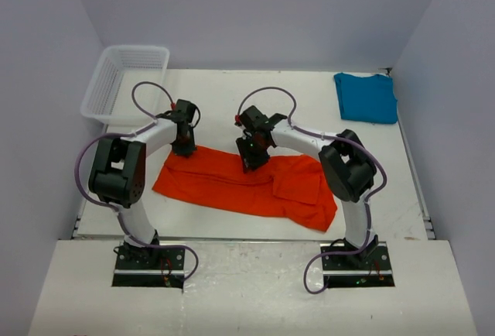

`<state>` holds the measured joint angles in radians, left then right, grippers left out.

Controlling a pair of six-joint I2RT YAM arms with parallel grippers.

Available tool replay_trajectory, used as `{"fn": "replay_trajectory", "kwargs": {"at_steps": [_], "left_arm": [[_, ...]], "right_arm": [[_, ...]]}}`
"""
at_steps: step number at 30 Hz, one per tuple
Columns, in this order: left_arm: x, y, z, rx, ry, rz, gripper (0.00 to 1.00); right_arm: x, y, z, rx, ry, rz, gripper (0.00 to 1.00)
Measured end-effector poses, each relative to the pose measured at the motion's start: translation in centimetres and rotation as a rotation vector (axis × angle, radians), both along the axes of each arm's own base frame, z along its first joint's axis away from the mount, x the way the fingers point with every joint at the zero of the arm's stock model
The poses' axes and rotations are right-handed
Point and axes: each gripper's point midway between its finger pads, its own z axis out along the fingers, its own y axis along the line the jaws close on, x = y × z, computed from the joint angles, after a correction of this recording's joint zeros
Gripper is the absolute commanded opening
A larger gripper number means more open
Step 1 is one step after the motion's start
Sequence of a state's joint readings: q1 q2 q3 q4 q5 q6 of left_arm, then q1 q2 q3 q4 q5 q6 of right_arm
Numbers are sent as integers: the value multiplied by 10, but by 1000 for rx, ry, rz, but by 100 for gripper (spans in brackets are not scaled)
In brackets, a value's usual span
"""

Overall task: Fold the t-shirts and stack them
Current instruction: Fold the other side of the tshirt into a rectangle

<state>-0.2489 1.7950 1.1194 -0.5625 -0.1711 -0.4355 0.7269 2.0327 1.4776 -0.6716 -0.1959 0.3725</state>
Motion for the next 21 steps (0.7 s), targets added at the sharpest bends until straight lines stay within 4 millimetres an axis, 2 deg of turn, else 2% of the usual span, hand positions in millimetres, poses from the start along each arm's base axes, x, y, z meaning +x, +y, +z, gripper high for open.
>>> {"fn": "replay_trajectory", "kwargs": {"at_steps": [6, 10, 15, 21], "left_arm": [[13, 5, -2, -4, -3, 39, 0], [16, 19, -2, -12, -8, 90, 0], [18, 34, -2, -6, -18, 139, 0], [18, 36, -1, 0, -20, 144, 0]], "right_arm": [[23, 14, 22, 28, -67, -2, 37], [28, 10, 26, 13, -79, -17, 37], [38, -14, 30, -14, -79, -79, 38], [52, -69, 45, -46, -108, -211, 38]]}}
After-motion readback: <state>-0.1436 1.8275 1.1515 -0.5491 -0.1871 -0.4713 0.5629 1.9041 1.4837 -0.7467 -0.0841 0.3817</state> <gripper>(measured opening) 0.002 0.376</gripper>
